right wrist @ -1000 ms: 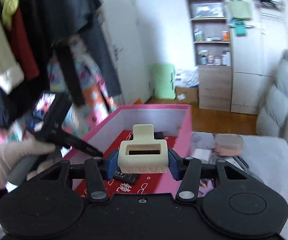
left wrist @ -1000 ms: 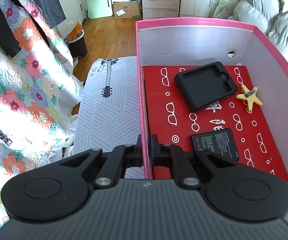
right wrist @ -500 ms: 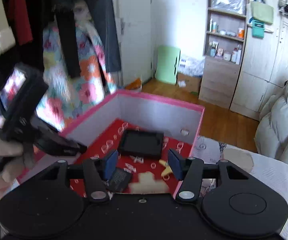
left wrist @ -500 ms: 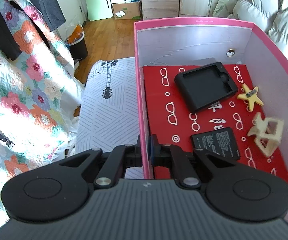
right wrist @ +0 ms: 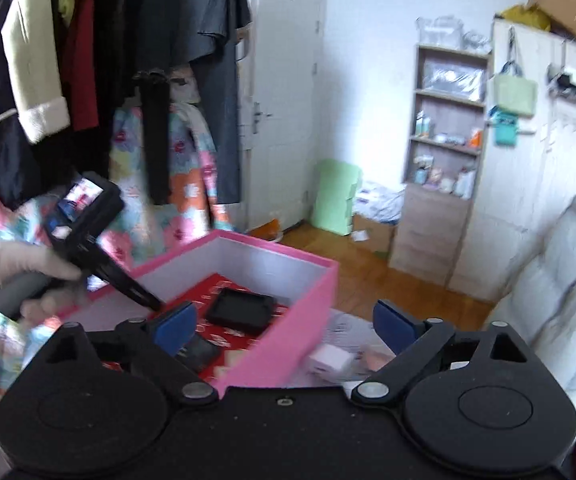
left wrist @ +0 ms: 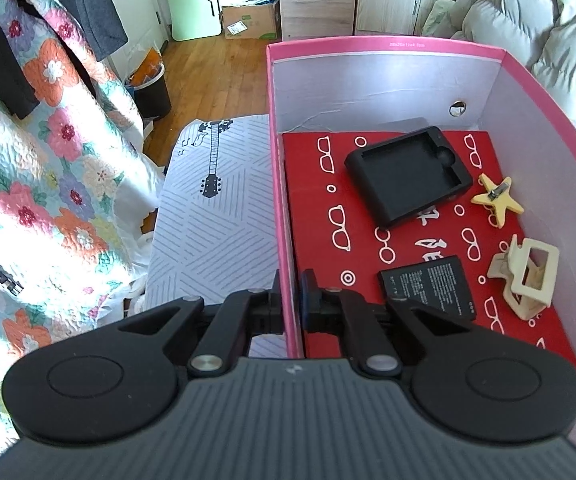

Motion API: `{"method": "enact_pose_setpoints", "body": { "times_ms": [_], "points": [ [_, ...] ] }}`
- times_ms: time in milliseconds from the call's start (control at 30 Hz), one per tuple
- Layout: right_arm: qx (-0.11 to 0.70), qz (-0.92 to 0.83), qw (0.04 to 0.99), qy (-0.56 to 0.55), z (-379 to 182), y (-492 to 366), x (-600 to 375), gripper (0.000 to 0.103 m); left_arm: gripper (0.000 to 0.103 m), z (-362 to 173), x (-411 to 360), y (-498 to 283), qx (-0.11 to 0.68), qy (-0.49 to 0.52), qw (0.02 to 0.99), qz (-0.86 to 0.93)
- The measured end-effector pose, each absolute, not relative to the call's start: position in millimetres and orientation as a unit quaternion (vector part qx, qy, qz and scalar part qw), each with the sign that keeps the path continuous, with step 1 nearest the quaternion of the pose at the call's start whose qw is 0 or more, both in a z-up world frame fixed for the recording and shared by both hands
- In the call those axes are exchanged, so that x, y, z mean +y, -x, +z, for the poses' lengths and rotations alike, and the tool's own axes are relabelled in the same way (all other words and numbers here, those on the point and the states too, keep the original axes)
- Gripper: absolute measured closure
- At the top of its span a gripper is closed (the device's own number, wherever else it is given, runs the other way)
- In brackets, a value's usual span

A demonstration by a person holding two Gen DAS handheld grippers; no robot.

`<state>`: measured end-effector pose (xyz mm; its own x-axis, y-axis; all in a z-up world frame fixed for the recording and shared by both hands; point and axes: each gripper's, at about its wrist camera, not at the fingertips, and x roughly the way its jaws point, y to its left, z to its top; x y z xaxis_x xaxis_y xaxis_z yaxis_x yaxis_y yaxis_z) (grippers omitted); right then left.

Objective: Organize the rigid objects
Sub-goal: 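Carry the beige claw clip into the pink box and open the right tool, then grasp the yellow AA battery and drop it into the pink box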

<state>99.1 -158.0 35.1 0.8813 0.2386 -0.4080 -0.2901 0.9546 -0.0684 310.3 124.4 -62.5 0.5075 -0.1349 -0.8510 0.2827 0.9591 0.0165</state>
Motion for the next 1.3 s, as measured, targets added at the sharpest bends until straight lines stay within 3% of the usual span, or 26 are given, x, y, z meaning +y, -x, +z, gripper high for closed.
{"method": "enact_pose_setpoints", "body": {
  "times_ms": [100, 167, 267, 400, 467, 533, 933, 1033, 1133, 1300],
  "points": [
    [0.207, 0.105, 0.971, 0.053, 19.6, -94.8, -170.0, 0.003, 0.097, -62.2, 125.2, -311.3, 0.483, -0.073, 0.864, -0.122],
    [0.264, 0.110, 0.957, 0.042, 4.7, -101.9, -176.9, 0.004, 0.097, -61.2, 125.8, -310.7, 0.479, -0.069, 0.867, -0.119],
    [0.304, 0.142, 0.941, 0.042, -22.4, -100.2, -179.6, 0.017, 0.097, -62.0, 125.5, -309.6, 0.477, -0.072, 0.868, -0.120],
    [0.337, 0.158, 0.927, 0.041, -50.5, -93.3, -172.4, 0.026, 0.097, -61.9, 124.3, -308.4, 0.477, -0.076, 0.868, -0.117],
    [0.365, 0.169, 0.915, 0.031, -62.0, -92.3, -169.8, 0.048, 0.098, -61.8, 122.0, -307.8, 0.473, -0.084, 0.869, -0.114],
    [0.394, 0.190, 0.898, 0.040, -72.6, -91.6, -164.6, 0.063, 0.098, -60.7, 119.4, -306.8, 0.468, -0.093, 0.872, -0.110],
    [0.387, 0.140, 0.912, 0.002, -87.8, -99.6, -165.5, 0.061, 0.098, -62.0, 123.0, -307.9, 0.470, -0.083, 0.871, -0.119],
    [0.382, 0.125, 0.916, 0.005, -92.5, -103.3, -158.2, 0.068, 0.098, -62.4, 125.1, -308.3, 0.473, -0.075, 0.870, -0.118],
    [0.377, 0.101, 0.920, 0.029, -97.5, -108.8, -147.7, 0.091, 0.098, -62.3, 122.5, -307.0, 0.473, -0.086, 0.869, -0.117],
    [0.347, 0.076, 0.935, -0.024, -77.5, -100.4, -151.0, 0.091, 0.098, -61.9, 121.1, -307.9, 0.472, -0.091, 0.869, -0.115]
  ]
}}
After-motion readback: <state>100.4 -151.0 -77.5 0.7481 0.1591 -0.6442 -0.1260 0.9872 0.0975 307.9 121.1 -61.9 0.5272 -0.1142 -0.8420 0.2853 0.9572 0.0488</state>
